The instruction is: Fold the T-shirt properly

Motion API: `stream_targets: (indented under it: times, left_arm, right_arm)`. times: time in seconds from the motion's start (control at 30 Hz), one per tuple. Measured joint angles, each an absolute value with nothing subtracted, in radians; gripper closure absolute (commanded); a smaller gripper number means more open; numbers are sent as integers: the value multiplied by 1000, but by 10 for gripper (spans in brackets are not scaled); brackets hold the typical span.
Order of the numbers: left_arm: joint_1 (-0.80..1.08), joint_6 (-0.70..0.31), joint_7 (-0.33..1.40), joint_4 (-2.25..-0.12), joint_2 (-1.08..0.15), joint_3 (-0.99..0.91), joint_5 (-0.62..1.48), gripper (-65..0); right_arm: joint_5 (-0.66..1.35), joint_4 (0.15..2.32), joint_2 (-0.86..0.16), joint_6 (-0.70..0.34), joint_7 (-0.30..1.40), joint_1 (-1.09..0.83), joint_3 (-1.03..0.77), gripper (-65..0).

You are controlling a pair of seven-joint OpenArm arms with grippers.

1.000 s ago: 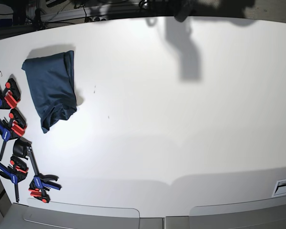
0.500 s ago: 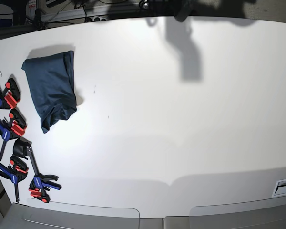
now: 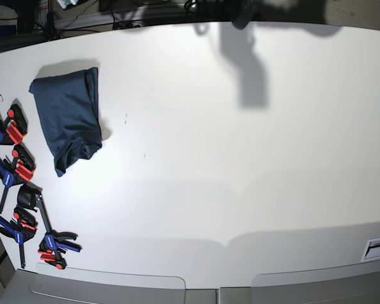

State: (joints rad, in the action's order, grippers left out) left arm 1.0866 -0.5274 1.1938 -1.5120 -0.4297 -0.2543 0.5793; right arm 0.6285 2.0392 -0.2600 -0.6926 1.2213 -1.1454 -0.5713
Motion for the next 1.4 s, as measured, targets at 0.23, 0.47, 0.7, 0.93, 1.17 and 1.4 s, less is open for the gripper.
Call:
stream_targets:
  times: [0.23,0.47,0.7,0.93,1.17,1.4]
  left_arm:
    - [851,-525,1113,-1192,-416,-1,503,-216]
    - [681,-524,985,-982,-416,214,336,-216]
    - [581,-521,732,-896,-416,324,170,-216]
    - [499,-471,552,-886,-378,340,89,-215]
    - [440,-341,498,-885,-278,341,92,-215]
    - [426,-164,434,-876,-244,341,15,-215]
  right_arm:
    - [532,1972,-290,-693,1116,-1141,-290,0]
    - [362,1664,-382,-693,1024,-1000,-74,0]
    - [330,1163,-398,-692,961,-756,47,0]
    - [275,752,-399,-689,840,-533,194,0]
    - [236,669,-396,-668,723,-375,345,0]
    - [237,667,-370,-483,627,-327,390,0]
